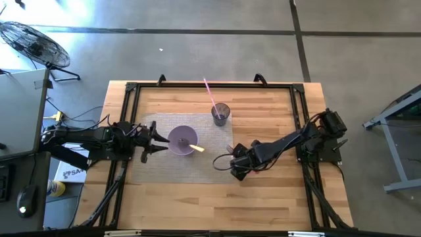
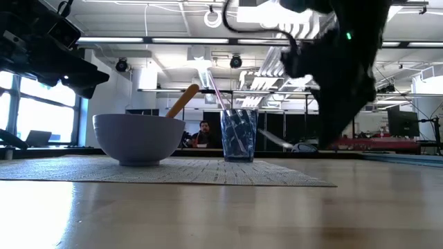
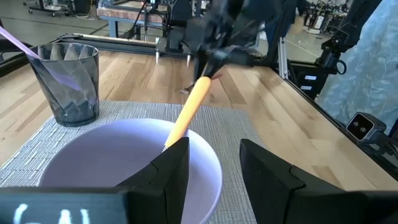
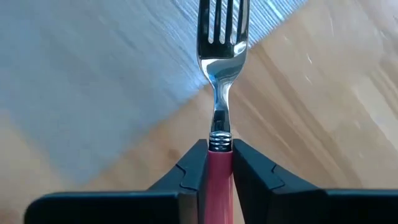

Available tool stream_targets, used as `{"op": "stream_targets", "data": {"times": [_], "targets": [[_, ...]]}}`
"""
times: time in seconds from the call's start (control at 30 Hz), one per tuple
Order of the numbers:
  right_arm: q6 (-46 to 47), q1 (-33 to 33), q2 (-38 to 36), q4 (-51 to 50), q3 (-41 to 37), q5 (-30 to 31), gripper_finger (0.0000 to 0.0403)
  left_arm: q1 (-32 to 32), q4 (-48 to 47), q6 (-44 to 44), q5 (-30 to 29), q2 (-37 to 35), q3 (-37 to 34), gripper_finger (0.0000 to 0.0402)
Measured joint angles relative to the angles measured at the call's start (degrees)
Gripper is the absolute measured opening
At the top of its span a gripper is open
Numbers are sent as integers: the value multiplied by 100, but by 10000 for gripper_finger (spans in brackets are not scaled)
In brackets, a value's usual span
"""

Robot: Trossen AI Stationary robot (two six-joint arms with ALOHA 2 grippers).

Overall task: Pick & Place Utensil
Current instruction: Put the pink fork into the purple bowl

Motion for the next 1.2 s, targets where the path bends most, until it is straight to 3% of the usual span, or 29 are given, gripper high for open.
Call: {"op": "stream_targets", "data": {"times": [0.17, 0.6, 1.0, 1.2], "targets": [[-84, 138, -4, -540, 959, 125, 53, -2, 0, 0, 0, -2, 2, 140], [-1705, 263, 277, -68, 2889, 576, 55, 0, 0, 0, 0, 1, 2, 140], [-3799, -848, 1734, -461, 4998, 74, 55, -2, 0, 0, 0, 0, 0, 140], [-4414, -1583, 2339, -858, 5708, -344, 55, 0, 0, 0, 0, 1, 0, 140]]}}
